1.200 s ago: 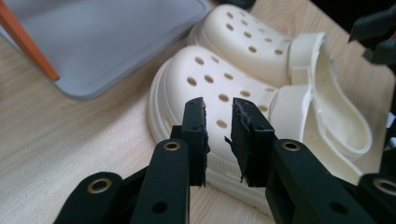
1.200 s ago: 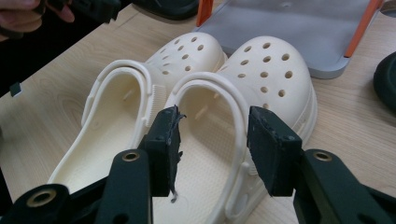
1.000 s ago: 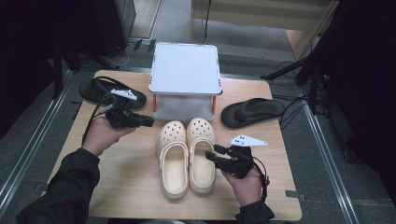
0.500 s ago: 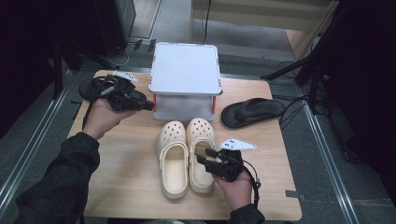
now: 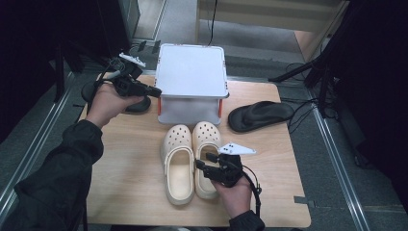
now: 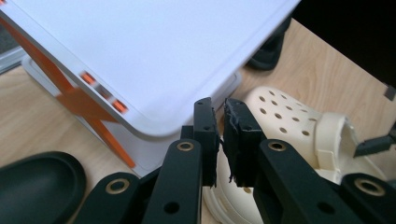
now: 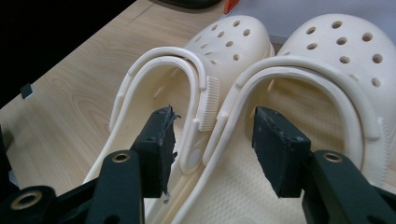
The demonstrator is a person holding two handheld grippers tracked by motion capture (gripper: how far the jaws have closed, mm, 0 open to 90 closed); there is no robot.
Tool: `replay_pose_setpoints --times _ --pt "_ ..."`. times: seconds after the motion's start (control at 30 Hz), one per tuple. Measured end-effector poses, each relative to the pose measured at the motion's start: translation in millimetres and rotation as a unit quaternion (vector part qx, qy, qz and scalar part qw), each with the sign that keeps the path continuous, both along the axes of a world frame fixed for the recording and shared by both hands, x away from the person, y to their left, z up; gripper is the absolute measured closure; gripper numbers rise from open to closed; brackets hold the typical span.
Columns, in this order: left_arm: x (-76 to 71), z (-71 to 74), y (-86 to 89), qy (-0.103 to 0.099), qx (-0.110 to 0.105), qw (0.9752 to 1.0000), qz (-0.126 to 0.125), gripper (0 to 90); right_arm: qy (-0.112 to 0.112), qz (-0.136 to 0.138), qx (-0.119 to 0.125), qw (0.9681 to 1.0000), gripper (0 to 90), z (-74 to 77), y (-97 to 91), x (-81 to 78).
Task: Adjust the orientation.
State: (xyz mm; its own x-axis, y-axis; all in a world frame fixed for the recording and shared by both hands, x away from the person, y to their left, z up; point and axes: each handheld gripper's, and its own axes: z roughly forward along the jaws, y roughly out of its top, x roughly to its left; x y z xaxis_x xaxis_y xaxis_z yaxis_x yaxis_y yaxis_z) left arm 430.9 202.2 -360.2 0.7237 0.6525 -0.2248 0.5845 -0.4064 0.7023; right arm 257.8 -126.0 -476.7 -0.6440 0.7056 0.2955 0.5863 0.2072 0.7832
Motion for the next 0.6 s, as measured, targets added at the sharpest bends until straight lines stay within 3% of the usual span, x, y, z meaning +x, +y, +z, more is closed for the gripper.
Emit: replay_pose_setpoints --times 0.3,0.6 --pt "24.7 1.6 -5.7 -0.002 0.020 0.9998 0.004 84.0 0.003 -0.009 -0.002 1.0000 45.1 -4.8 11.1 0.8" --pt "29.9 -9.5 -4.6 -0.001 0.029 0.9995 0.011 85.0 0.005 -0.013 -0.016 0.9998 42.0 -11.3 23.8 1.9"
